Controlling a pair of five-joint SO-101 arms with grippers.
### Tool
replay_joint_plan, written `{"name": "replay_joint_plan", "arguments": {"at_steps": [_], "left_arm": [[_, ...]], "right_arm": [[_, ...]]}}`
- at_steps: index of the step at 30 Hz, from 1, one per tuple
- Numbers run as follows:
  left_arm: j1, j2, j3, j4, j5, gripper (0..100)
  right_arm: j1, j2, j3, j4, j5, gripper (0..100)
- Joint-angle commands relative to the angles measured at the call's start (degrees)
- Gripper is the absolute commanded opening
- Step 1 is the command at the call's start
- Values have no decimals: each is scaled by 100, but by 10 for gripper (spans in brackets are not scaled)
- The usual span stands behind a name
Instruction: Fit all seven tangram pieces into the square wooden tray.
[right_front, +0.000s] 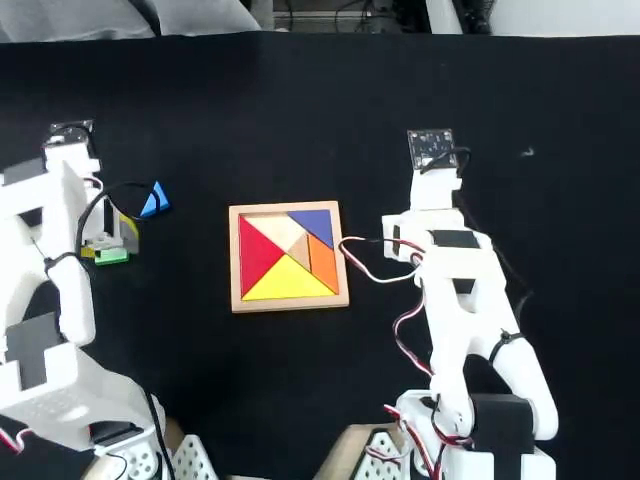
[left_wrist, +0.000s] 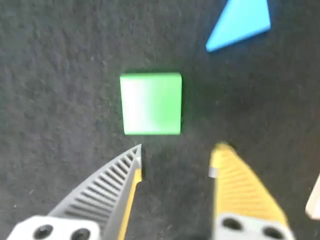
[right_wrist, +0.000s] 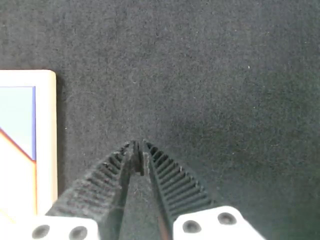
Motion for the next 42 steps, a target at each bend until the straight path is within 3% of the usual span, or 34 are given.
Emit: {"name": "replay_joint_plan", "arguments": {"at_steps": [1,6,10,14,35,42], "left_arm": [[127,-114,-154,-237,273,278],[-48,870,-787,-229,229,280],[-277,1582,-1499,229,193,280],[-374,1811,-1895,519,-273,280],[-391,2541,-2167,-44,-343,274],[-338,2048,-2949,1284,-352,136]], "right_arm": [[18,-13,-127,-114,44,11],[18,-13,-127,-105,44,11],[18,-13,-127,-105,44,11],[18,-13,-127,-105,44,11],[18,-13,-127,-105,44,11],[18,-13,-127,-105,44,11]]}}
